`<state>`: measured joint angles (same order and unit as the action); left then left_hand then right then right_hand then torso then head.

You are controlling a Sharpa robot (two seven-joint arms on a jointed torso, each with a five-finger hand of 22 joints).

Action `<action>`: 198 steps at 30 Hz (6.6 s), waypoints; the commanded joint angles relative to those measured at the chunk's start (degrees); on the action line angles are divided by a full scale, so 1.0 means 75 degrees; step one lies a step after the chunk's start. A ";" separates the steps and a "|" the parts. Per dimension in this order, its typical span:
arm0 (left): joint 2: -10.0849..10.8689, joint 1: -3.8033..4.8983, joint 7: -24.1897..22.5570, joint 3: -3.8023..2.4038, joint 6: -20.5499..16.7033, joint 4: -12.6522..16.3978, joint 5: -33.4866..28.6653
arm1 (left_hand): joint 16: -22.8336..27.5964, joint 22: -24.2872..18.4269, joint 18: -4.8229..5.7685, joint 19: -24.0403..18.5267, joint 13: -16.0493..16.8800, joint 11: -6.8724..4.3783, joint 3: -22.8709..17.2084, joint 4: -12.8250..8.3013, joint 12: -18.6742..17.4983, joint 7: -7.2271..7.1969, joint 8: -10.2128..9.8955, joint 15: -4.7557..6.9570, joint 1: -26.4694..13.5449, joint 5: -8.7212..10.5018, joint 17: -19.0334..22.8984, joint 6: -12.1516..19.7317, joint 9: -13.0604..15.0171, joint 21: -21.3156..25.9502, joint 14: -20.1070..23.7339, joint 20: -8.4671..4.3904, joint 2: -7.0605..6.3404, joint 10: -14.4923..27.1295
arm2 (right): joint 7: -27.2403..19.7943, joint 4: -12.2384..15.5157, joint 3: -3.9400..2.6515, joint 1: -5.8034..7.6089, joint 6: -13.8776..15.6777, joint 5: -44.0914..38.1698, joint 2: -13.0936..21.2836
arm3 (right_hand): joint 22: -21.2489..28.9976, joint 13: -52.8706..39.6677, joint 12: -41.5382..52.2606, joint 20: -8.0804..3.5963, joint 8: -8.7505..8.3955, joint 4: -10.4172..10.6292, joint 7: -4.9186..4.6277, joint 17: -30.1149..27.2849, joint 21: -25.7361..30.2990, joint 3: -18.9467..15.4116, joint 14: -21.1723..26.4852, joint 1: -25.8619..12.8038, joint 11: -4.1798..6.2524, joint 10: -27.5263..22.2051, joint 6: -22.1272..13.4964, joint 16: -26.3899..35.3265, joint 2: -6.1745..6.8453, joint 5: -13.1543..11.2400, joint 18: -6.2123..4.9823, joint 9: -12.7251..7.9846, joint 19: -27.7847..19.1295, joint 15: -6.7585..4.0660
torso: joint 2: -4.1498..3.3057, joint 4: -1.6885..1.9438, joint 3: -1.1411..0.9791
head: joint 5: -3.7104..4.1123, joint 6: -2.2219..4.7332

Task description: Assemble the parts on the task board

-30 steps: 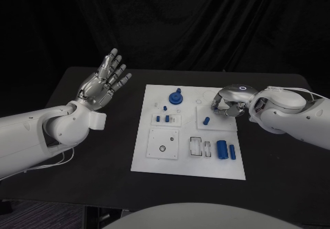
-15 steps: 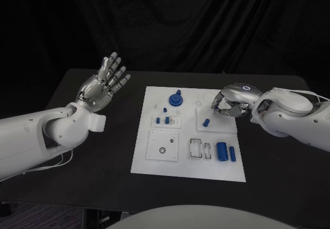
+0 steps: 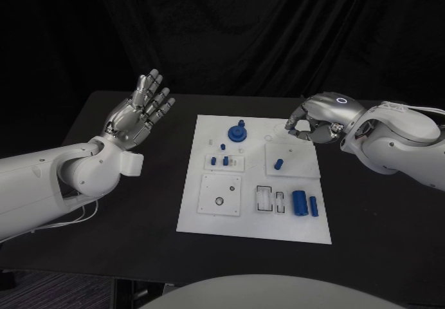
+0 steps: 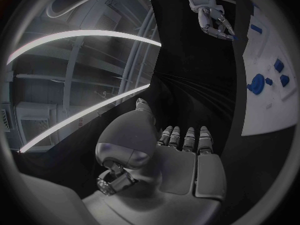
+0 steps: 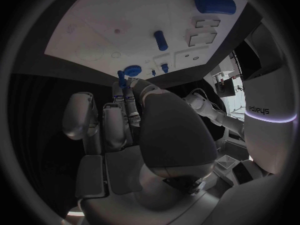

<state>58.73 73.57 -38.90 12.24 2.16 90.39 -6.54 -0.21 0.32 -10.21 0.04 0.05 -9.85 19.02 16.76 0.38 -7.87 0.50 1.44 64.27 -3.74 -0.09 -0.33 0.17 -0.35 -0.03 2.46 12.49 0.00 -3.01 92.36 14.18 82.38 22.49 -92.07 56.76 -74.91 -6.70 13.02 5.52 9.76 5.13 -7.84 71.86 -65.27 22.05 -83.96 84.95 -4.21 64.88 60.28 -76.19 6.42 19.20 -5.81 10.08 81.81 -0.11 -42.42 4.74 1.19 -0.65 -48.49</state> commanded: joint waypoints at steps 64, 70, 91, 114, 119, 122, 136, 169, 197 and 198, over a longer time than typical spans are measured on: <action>-0.0256 0.0001 -0.0683 -0.0007 -0.0355 -0.0118 0.0137 | 0.0028 -0.0043 0.0492 -0.0005 -0.0006 0.0576 -0.0095 -0.0021 -0.0051 0.0651 -0.0062 0.0551 0.0281 -0.0860 0.0012 0.0030 -0.0019 0.0046 0.0003 -0.0737 0.0226 0.0000 | -0.0048 0.0360 -0.0002 -0.1120 -0.0721 -0.0715 -0.2165 | -0.1231 0.0069 -0.0293 -0.0004 -0.0177 -0.0077 -0.0034 0.0256 -0.0230 0.0067 -0.0288 0.0011 -0.0025 0.0115 -0.0146 -0.0229 0.0033 -0.0259 0.0181 -0.0006 0.0159 -0.0027 | -0.0012 0.0024 0.0010 | -0.0241 -0.0202; -0.0251 0.0001 -0.0664 -0.0007 -0.0323 -0.0117 0.0132 | 0.0028 -0.0043 0.0501 -0.0005 -0.0006 0.0592 -0.0104 -0.0025 -0.0051 0.0668 -0.0061 0.0517 0.0321 -0.0912 0.0012 0.0026 -0.0018 0.0046 0.0003 -0.0713 0.0225 0.0000 | -0.0054 0.0389 -0.0002 -0.1179 -0.0743 -0.0715 -0.2157 | -0.1232 0.0068 -0.0295 -0.0004 -0.0175 -0.0084 -0.0032 0.0256 -0.0234 0.0071 -0.0289 0.0018 -0.0023 0.0123 -0.0139 -0.0229 0.0029 -0.0264 0.0182 -0.0003 0.0161 -0.0028 | -0.0011 0.0017 0.0011 | -0.0282 -0.0202; -0.0278 0.0000 -0.0562 -0.0006 -0.0179 -0.0177 0.0143 | 0.0028 -0.0035 0.0544 -0.0001 -0.0006 0.0679 -0.0118 -0.0020 -0.0051 0.0758 -0.0059 0.0355 0.0404 -0.0956 0.0012 0.0018 -0.0015 0.0042 0.0003 -0.0596 0.0231 0.0000 | -0.0021 0.0443 -0.0002 -0.1315 -0.0666 -0.0905 -0.2044 | -0.1232 0.0067 -0.0302 -0.0005 -0.0174 -0.0114 -0.0029 0.0246 -0.0237 0.0077 -0.0286 0.0044 -0.0018 0.0149 -0.0120 -0.0222 0.0036 -0.0276 0.0181 0.0004 0.0161 -0.0032 | -0.0006 0.0011 0.0002 | -0.0334 -0.0202; -0.0309 -0.0002 -0.0474 -0.0006 -0.0056 -0.0222 0.0144 | 0.0028 -0.0015 0.0648 0.0008 -0.0006 0.0729 -0.0125 -0.0019 -0.0051 0.0818 -0.0056 0.0051 0.0455 -0.0974 0.0012 0.0008 -0.0012 0.0032 0.0003 -0.0400 0.0255 0.0000 | -0.0058 0.0338 -0.0001 -0.1414 -0.0687 -0.1000 -0.2034 | -0.1229 0.0063 -0.0306 -0.0006 -0.0172 -0.0108 -0.0031 0.0227 -0.0231 0.0063 -0.0280 0.0021 -0.0019 0.0181 -0.0099 -0.0207 0.0041 -0.0302 0.0179 0.0012 0.0157 -0.0032 | -0.0003 0.0013 0.0004 | -0.0419 -0.0202; -0.0316 -0.0002 -0.0465 -0.0006 -0.0049 -0.0234 0.0143 | 0.0028 -0.0012 0.0656 0.0010 -0.0006 0.0740 -0.0127 -0.0022 -0.0051 0.0829 -0.0054 0.0032 0.0462 -0.0977 0.0012 0.0002 -0.0011 0.0031 0.0003 -0.0387 0.0256 0.0000 | -0.0069 0.0350 -0.0001 -0.1427 -0.0677 -0.1000 -0.2028 | -0.1229 0.0063 -0.0306 -0.0006 -0.0172 -0.0108 -0.0031 0.0227 -0.0231 0.0063 -0.0280 0.0021 -0.0019 0.0181 -0.0099 -0.0207 0.0041 -0.0302 0.0179 0.0012 0.0157 -0.0032 | -0.0003 0.0014 0.0003 | -0.0433 -0.0202; -0.0323 -0.0002 -0.0453 -0.0006 -0.0042 -0.0240 0.0143 | 0.0028 -0.0012 0.0656 0.0010 -0.0006 0.0740 -0.0127 -0.0022 -0.0051 0.0829 -0.0054 0.0032 0.0462 -0.0977 0.0012 0.0002 -0.0011 0.0031 0.0003 -0.0387 0.0256 0.0000 | -0.0074 0.0370 -0.0001 -0.1433 -0.0673 -0.1000 -0.2024 | -0.1229 0.0063 -0.0306 -0.0006 -0.0172 -0.0108 -0.0031 0.0227 -0.0231 0.0063 -0.0280 0.0021 -0.0019 0.0181 -0.0099 -0.0207 0.0041 -0.0302 0.0179 0.0012 0.0157 -0.0032 | -0.0004 0.0016 0.0003 | -0.0440 -0.0202; -0.0341 -0.0003 -0.0390 -0.0006 -0.0022 -0.0265 0.0144 | 0.0028 -0.0009 0.0673 0.0012 -0.0006 0.0765 -0.0146 -0.0043 -0.0051 0.0854 -0.0056 -0.0009 0.0512 -0.1008 0.0012 0.0007 -0.0012 0.0029 0.0003 -0.0361 0.0260 0.0000 | -0.0082 0.0423 -0.0001 -0.1443 -0.0624 -0.1001 -0.2011 | -0.1229 0.0063 -0.0306 -0.0006 -0.0172 -0.0108 -0.0031 0.0227 -0.0231 0.0063 -0.0280 0.0021 -0.0019 0.0181 -0.0099 -0.0207 0.0041 -0.0302 0.0179 0.0012 0.0157 -0.0032 | -0.0006 0.0011 0.0003 | -0.0467 -0.0202; -0.0364 -0.0004 -0.0271 -0.0006 0.0087 -0.0306 0.0142 | 0.0028 0.0009 0.0753 0.0024 -0.0006 0.0801 -0.0256 -0.0118 -0.0051 0.0896 -0.0053 -0.0244 0.0796 -0.1321 0.0012 -0.0002 -0.0010 0.0018 0.0003 -0.0207 0.0250 0.0000 | 0.0125 0.0319 -0.0001 -0.1457 -0.1157 -0.1001 -0.2104 | -0.1140 0.0114 -0.0607 0.0128 -0.0542 0.0024 -0.0202 0.0010 0.0094 -0.0021 -0.0150 -0.0218 -0.0205 -0.0238 -0.0579 -0.0025 0.0146 -0.0885 0.0125 -0.0077 -0.0018 0.0127 | -0.0006 0.0014 0.0008 | -0.0485 -0.0202; -0.0366 -0.0007 -0.0302 -0.0006 0.0061 -0.0346 0.0140 | 0.0028 0.0011 0.0768 0.0029 -0.0006 0.0732 -0.0288 -0.0140 -0.0051 0.0764 -0.0014 -0.0442 0.0921 -0.1402 0.0012 -0.0143 0.0027 0.0016 0.0003 -0.0014 0.0209 0.0000 | 0.0166 0.0681 -0.0006 -0.1266 0.0389 -0.1002 -0.1549 | -0.0766 0.0335 -0.0546 0.0220 -0.0887 0.1554 0.0586 -0.0752 0.1758 -0.1860 0.0549 0.0766 -0.0497 -0.4280 -0.4013 0.0525 0.0642 -0.1285 -0.0151 -0.0898 -0.0826 0.0179 | -0.0006 0.0012 -0.0002 | -0.0560 -0.0202; -0.0366 -0.0007 -0.0306 -0.0006 0.0058 -0.0347 0.0144 | 0.0028 0.0011 0.0768 0.0029 -0.0006 0.0732 -0.0288 -0.0140 -0.0051 0.0764 -0.0014 -0.0442 0.0921 -0.1402 0.0012 -0.0143 0.0027 0.0016 0.0003 -0.0014 0.0209 0.0000 | 0.0171 0.0711 -0.0006 -0.1226 0.0424 -0.1002 -0.1504 | -0.0768 0.0335 -0.0540 0.0220 -0.0883 0.1557 0.0586 -0.0749 0.1751 -0.1866 0.0547 0.0770 -0.0497 -0.4284 -0.3987 0.0522 0.0646 -0.1286 -0.0149 -0.0895 -0.0822 0.0180 | -0.0006 0.0010 -0.0004 | -0.0570 -0.0202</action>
<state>56.05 73.57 -38.91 12.25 2.10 87.77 -5.38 -0.21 0.33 -4.80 0.25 0.09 -3.99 17.27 15.64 0.38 -2.04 0.29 -1.66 70.63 -13.90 -0.07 -1.25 0.32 -0.35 -0.02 2.08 14.02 -0.10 -2.60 97.26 14.22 72.81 20.97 -99.18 45.23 -74.91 -4.23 8.72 7.17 3.38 16.54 -3.55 66.30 -52.28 8.13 -80.15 90.30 -7.90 33.04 30.36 -72.34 11.25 9.50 -5.85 3.41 75.86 1.24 -42.47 4.86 1.21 -4.83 -49.99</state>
